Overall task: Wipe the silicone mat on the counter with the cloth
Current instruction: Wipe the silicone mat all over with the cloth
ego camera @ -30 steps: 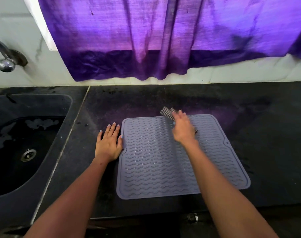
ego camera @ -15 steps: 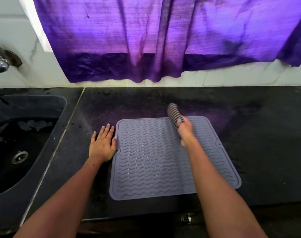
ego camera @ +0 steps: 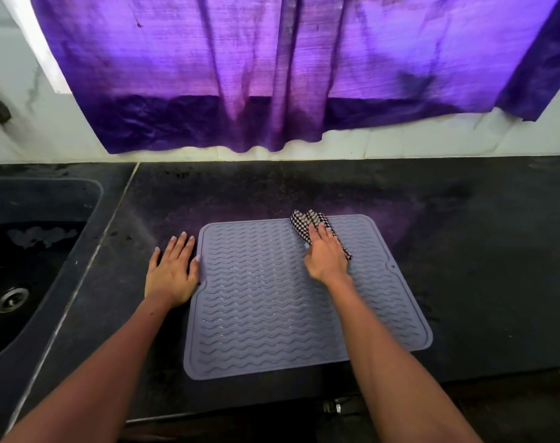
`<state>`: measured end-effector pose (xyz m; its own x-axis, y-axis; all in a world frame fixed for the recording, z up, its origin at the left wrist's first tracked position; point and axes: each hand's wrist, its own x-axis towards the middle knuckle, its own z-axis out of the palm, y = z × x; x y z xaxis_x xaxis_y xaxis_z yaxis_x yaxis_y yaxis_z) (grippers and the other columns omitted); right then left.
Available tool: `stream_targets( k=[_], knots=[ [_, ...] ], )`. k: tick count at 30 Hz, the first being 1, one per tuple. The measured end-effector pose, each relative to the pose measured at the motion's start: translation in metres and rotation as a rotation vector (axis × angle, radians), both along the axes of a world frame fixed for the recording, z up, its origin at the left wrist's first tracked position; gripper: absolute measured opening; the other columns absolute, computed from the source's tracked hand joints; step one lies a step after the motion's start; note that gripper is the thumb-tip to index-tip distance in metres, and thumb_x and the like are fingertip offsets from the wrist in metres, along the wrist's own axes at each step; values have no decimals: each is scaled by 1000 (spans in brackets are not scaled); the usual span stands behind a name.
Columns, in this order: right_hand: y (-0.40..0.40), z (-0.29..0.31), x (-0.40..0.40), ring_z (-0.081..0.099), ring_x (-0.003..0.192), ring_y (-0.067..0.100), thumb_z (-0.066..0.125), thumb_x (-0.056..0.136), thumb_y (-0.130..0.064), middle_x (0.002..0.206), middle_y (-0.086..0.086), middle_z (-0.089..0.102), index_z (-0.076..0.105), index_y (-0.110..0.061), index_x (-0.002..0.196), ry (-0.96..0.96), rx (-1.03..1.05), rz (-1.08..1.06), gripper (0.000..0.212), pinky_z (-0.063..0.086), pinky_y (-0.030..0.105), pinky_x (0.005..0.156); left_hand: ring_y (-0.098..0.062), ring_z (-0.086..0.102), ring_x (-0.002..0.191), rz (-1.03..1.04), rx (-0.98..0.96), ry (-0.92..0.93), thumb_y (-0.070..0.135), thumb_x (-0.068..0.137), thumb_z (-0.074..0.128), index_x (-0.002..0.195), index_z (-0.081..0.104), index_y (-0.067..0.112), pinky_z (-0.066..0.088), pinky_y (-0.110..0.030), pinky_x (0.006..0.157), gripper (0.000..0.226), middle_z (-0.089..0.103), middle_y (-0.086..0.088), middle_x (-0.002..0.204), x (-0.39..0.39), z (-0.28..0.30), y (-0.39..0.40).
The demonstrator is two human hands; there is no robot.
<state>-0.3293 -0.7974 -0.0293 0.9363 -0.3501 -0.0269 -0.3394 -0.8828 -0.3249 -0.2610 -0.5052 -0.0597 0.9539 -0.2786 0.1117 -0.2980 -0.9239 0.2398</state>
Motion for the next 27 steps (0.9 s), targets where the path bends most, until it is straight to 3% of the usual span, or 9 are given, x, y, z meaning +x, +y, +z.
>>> stream_targets(
  k=[3, 5, 8, 11, 13, 16, 19, 22, 27],
  knots=[
    [-8, 6, 1, 13, 145, 19, 43, 93, -12, 157, 5, 13, 17, -17, 148, -3, 60, 2, 62, 7, 30, 117, -13, 9, 144, -4, -11, -3, 57, 78, -2, 147, 25, 18, 2, -39, 115, 83, 17, 1, 156, -1, 0, 0],
    [-9, 9, 1, 24, 142, 21, 41, 95, -14, 155, 5, 23, 25, -18, 146, -44, 185, -33, 54, 17, 34, 118, -13, 10, 144, -7, -15, -6, 58, 78, -1, 146, 26, 18, 2, -40, 115, 83, 17, 1, 156, -1, 0, 1],
    [-14, 17, 8, 49, 122, 27, 41, 97, -18, 135, 10, 52, 45, -16, 134, -187, 604, -278, 38, 39, 36, 101, -13, 10, 144, -9, -10, -3, 57, 78, -1, 146, 25, 18, 3, -40, 115, 83, 17, 1, 156, -1, 1, 1],
    [-26, 41, 11, 57, 104, 25, 39, 97, -17, 124, 14, 59, 55, -8, 121, -510, 1088, -673, 30, 46, 37, 87, -13, 9, 144, -9, -17, 0, 57, 78, 0, 146, 26, 18, 3, -40, 116, 83, 17, 1, 156, 0, 2, 1],
    [-35, 50, 6, 54, 111, 27, 37, 99, -18, 132, 12, 55, 47, -12, 132, -595, 959, -770, 35, 44, 36, 90, -13, 10, 144, -9, -24, 0, 58, 78, 1, 146, 26, 18, 3, -40, 115, 83, 17, 1, 156, 0, 2, 0],
    [-36, 52, -4, 49, 122, 30, 42, 96, -12, 136, 10, 50, 39, -18, 139, -546, 422, -542, 44, 42, 41, 100, -13, 10, 144, -8, -31, -6, 59, 77, 1, 146, 27, 18, 3, -40, 115, 84, 18, 1, 156, 0, 2, 1],
    [-30, 24, -2, 31, 137, 31, 47, 92, -12, 151, 12, 30, 29, -14, 144, -185, 89, -203, 55, 28, 45, 113, -14, 12, 144, -10, -47, -14, 58, 78, 2, 145, 29, 17, 4, -40, 115, 83, 20, 0, 155, -1, 2, 1],
    [-22, -3, -6, 4, 146, 25, 44, 94, -18, 158, 10, 2, 4, -13, 149, 41, -37, -110, 69, 5, 37, 120, -15, 14, 144, -6, -57, -24, 58, 79, 4, 145, 31, 17, 5, -41, 115, 82, 22, -1, 155, -1, 0, 0],
    [-32, 0, -3, 8, 146, 22, 44, 94, -16, 158, 7, 6, 9, -14, 149, 28, 20, -106, 66, 7, 34, 120, -15, 14, 144, -5, -51, -24, 58, 80, 4, 145, 30, 17, 5, -41, 115, 81, 21, 0, 155, 0, -2, 0]
  ],
)
